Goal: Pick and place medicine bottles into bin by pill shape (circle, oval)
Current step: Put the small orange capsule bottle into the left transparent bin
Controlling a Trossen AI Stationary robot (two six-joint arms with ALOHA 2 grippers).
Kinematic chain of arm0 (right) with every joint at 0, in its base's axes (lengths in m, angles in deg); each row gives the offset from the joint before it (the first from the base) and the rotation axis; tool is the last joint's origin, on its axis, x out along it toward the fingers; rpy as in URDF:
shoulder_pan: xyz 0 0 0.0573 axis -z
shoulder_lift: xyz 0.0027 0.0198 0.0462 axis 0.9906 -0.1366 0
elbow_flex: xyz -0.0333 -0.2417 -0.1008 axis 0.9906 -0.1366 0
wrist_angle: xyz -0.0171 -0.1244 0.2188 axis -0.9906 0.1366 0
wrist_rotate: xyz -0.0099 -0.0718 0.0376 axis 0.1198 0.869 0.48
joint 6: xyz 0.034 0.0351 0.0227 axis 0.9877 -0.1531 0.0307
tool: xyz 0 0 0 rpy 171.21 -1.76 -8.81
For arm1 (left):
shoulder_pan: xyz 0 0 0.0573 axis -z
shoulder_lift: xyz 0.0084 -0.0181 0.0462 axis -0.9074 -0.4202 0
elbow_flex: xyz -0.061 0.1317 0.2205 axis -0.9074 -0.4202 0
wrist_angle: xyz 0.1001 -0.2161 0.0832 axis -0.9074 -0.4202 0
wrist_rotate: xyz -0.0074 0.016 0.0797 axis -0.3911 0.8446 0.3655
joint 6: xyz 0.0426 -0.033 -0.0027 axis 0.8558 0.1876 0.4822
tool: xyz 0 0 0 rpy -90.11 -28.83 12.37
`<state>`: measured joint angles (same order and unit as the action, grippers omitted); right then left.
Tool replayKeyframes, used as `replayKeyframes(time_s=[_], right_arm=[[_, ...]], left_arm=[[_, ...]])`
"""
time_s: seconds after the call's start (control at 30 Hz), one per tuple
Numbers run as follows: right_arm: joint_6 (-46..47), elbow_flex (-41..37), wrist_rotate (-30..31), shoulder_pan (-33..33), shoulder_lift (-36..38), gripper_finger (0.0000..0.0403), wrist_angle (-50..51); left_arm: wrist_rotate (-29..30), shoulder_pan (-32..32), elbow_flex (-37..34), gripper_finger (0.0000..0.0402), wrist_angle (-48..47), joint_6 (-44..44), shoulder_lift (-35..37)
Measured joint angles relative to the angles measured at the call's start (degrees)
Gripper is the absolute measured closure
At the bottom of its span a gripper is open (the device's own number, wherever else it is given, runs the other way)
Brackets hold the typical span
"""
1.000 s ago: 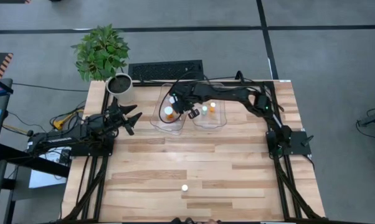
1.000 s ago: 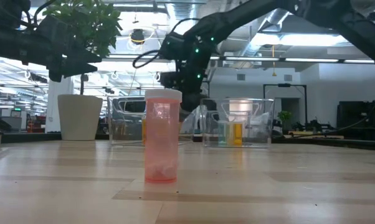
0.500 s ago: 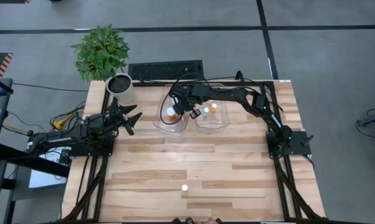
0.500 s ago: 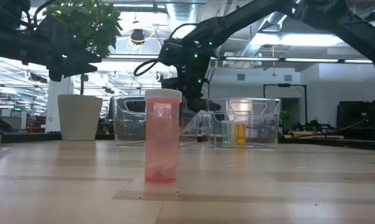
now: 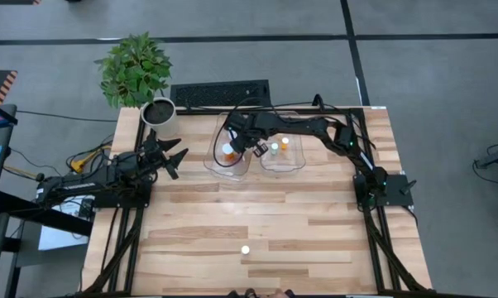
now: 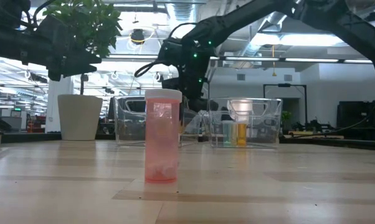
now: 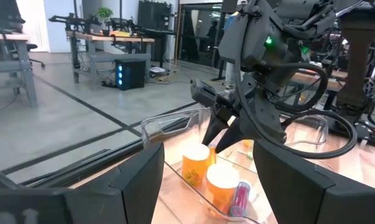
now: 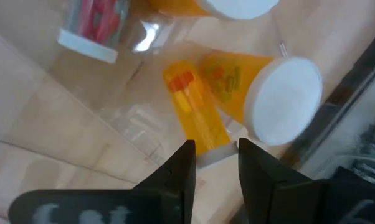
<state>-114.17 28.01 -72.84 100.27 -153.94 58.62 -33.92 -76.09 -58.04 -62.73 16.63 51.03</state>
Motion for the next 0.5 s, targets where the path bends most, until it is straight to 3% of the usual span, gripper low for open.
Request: replayKeyframes(time_s=[0.5], right_arm=[[-14.8,0.0,16.7,-3.2,0.0,0.0293,-0.2]], left_arm=[[0.0,0.0,0.0,0.0161,0.0,0.4,0.0]])
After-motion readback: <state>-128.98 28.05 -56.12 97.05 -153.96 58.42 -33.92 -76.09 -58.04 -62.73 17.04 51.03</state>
